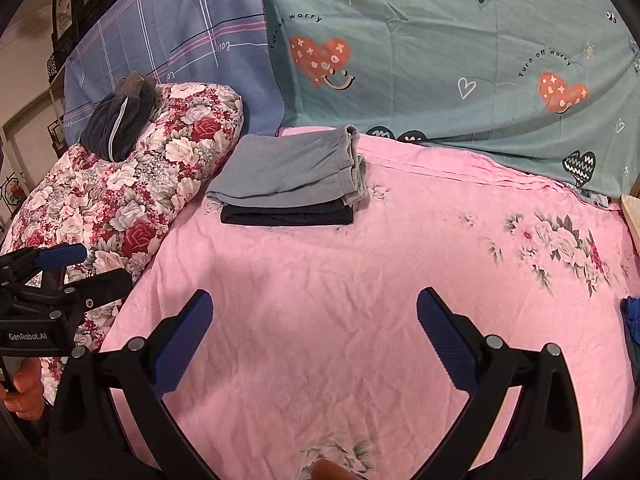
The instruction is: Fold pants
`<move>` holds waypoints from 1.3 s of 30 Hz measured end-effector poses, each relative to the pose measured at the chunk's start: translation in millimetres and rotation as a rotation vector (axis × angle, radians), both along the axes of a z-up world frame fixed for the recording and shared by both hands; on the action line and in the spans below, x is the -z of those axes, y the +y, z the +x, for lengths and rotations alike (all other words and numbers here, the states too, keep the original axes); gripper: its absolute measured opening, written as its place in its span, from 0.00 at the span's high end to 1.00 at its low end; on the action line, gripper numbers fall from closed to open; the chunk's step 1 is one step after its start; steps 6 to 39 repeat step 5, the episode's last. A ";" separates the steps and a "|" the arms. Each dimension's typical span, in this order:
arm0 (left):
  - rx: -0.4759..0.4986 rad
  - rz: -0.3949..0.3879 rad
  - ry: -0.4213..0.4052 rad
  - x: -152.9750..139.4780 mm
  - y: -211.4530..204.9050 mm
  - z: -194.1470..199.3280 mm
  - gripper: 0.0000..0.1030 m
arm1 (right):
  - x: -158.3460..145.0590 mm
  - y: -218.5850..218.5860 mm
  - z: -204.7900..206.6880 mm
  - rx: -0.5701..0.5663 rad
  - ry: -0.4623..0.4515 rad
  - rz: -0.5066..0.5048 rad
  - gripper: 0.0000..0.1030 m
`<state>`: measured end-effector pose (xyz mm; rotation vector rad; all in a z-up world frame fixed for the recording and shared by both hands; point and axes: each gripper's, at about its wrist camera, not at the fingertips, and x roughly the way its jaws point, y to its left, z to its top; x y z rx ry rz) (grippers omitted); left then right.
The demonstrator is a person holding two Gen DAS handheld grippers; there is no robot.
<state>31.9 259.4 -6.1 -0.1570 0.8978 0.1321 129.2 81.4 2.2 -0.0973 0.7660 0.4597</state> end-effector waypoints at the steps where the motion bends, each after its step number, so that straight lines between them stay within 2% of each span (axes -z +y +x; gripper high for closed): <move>1: 0.000 0.000 0.002 -0.1 0.0 0.0 0.02 | -0.1 -0.6 -0.8 0.003 0.001 0.000 0.01; 39: 0.002 0.002 0.001 -1.7 -1.5 -2.7 0.02 | -1.2 -1.8 -3.8 0.006 0.000 0.002 0.01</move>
